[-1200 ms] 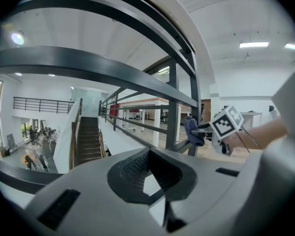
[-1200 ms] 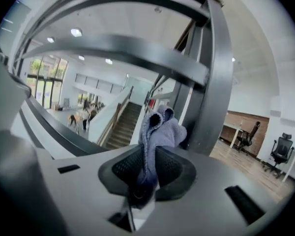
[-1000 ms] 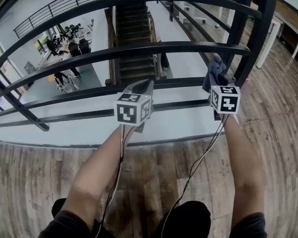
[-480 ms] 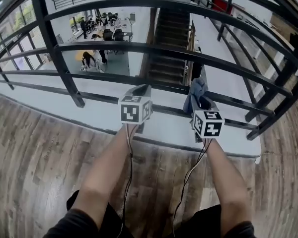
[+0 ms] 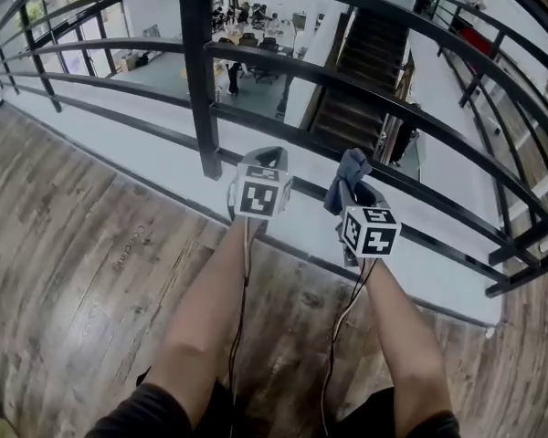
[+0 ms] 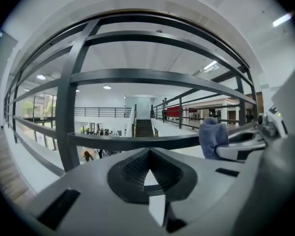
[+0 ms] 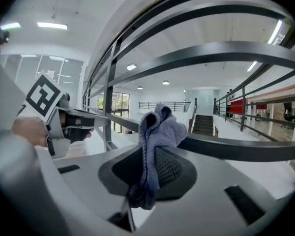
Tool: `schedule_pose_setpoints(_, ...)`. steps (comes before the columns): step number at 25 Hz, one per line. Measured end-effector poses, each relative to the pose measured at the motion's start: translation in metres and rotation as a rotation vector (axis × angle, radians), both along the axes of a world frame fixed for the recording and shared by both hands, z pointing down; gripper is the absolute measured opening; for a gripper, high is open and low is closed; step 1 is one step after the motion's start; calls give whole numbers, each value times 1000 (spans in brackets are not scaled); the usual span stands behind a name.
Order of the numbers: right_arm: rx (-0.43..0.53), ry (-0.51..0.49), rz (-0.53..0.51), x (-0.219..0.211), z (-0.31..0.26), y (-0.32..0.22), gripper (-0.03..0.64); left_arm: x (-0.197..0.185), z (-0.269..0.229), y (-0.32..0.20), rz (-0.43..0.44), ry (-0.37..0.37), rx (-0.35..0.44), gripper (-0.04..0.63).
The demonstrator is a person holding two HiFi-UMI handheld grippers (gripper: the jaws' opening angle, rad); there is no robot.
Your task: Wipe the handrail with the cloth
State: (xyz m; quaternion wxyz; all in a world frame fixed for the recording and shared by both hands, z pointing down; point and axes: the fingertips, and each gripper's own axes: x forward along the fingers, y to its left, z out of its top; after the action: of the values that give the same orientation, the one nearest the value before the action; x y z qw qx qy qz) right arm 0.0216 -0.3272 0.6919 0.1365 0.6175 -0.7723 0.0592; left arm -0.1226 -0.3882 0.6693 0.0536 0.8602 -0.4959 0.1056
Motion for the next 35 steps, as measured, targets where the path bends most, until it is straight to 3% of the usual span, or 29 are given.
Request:
schedule_pose_setpoints(3, -49, -6, -28, -50, 24, -23, 67, -40, 18, -10, -14, 23, -24, 3)
schedule_pose_setpoints(13, -158, -65, -94, -174, 96, -94, 67, -184, 54, -50, -157, -110, 12, 3)
schedule_pose_setpoints(16, -193, -54, -132, -210, 110, -121, 67, -198, 68, -63, -142, -131, 23, 3)
schedule_pose_setpoints(22, -311, -9, -157, -267, 147, -178, 67, -225, 113, -75, -135, -174, -36, 3)
schedule_pose_setpoints(25, -313, -1, -136, -282, 152, -201, 67, -235, 120, -80, -131, -106, -60, 3)
schedule_pose_setpoints(31, -337, 77, -114, -299, 152, -229, 67, -239, 124, -88, -137, -49, -77, 3)
schedule_pose_setpoints(35, -343, 100, -94, -293, 154, -231, 67, -224, 124, -95, -121, -61, -77, 3)
